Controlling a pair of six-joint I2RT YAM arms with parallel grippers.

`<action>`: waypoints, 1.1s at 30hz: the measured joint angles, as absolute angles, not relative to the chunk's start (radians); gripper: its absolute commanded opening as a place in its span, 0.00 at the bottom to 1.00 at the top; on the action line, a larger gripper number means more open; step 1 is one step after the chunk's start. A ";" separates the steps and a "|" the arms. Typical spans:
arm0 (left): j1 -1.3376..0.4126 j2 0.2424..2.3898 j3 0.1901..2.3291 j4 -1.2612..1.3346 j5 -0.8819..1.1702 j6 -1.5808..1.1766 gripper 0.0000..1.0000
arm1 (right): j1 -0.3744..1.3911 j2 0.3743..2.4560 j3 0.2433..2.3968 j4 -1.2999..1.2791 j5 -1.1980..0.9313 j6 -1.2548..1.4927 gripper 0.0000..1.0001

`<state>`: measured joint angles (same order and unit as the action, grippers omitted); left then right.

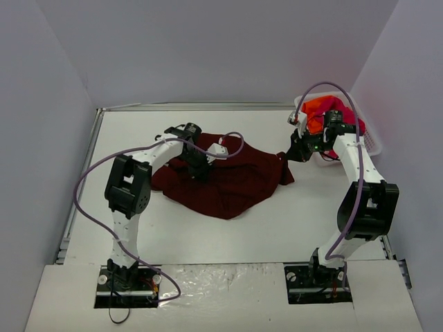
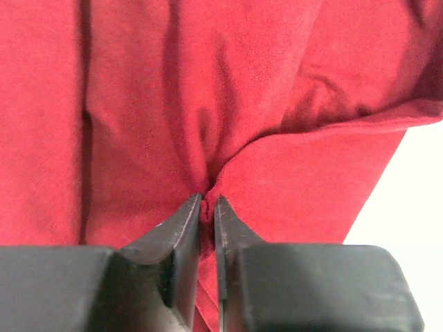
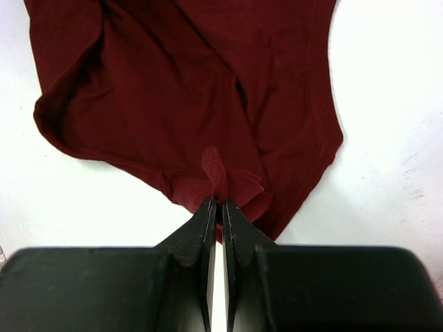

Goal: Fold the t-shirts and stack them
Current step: Flatten out the tshirt

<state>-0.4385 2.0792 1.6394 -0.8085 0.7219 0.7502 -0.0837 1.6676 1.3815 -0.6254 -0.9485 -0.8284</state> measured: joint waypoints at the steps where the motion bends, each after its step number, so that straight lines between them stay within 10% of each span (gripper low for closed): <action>1: -0.439 2.066 1.637 -0.811 0.716 0.748 0.03 | -0.084 1.668 1.382 -0.626 -0.947 -0.830 0.00; 14: -0.395 1.801 1.583 -0.802 0.546 0.625 0.02 | -0.083 1.688 1.449 -0.659 -0.906 -0.816 0.00; 33: -0.106 1.576 1.877 -0.710 0.080 0.330 0.02 | -0.101 1.819 2.211 -0.690 -0.778 -0.554 0.00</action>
<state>-0.1062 1.5764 1.8771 -0.7097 0.0803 0.3302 -0.1009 1.8187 2.2112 -0.6895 -0.7776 -0.5537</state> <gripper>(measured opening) 0.065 0.013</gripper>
